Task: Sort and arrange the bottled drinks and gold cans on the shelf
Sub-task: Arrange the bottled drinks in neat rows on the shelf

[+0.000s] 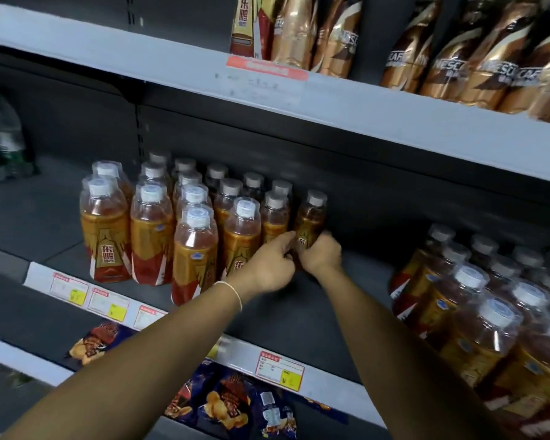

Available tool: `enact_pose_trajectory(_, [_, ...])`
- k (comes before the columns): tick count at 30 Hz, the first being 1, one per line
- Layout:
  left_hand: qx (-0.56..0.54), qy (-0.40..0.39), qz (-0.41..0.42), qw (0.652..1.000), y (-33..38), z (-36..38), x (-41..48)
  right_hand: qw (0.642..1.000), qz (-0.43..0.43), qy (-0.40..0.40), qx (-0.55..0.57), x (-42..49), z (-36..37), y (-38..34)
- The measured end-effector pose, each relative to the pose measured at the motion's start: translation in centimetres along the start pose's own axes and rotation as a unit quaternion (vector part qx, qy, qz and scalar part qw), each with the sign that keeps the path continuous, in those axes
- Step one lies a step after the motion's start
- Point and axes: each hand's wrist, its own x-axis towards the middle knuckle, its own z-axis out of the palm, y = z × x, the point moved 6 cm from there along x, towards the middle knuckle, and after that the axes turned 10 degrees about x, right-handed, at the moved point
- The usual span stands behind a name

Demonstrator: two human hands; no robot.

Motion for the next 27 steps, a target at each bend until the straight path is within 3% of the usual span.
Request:
enact_pose_trajectory(7, [-0.026,-0.018,0.020,0.999,-0.2,0.9,0.2,0.998,0.011,0.026,0.062,-0.2,-0.1,1.0])
enact_pose_trajectory(17, [0.050,-0.029,-0.060,0.997,-1.2,4.9,2.9,0.997,0.033,0.046,0.060,-3.4,-4.9,4.1])
enact_pose_trajectory(23, [-0.130,-0.058,-0.065,0.988,-0.2,9.2,3.1,0.991,0.016,0.077,0.106,-4.9,-7.3,7.2])
enact_pose_trajectory(27, [-0.178,-0.030,-0.076,0.981,-0.1,10.6,3.2,0.986,0.012,0.090,0.139,-5.4,-7.2,9.1])
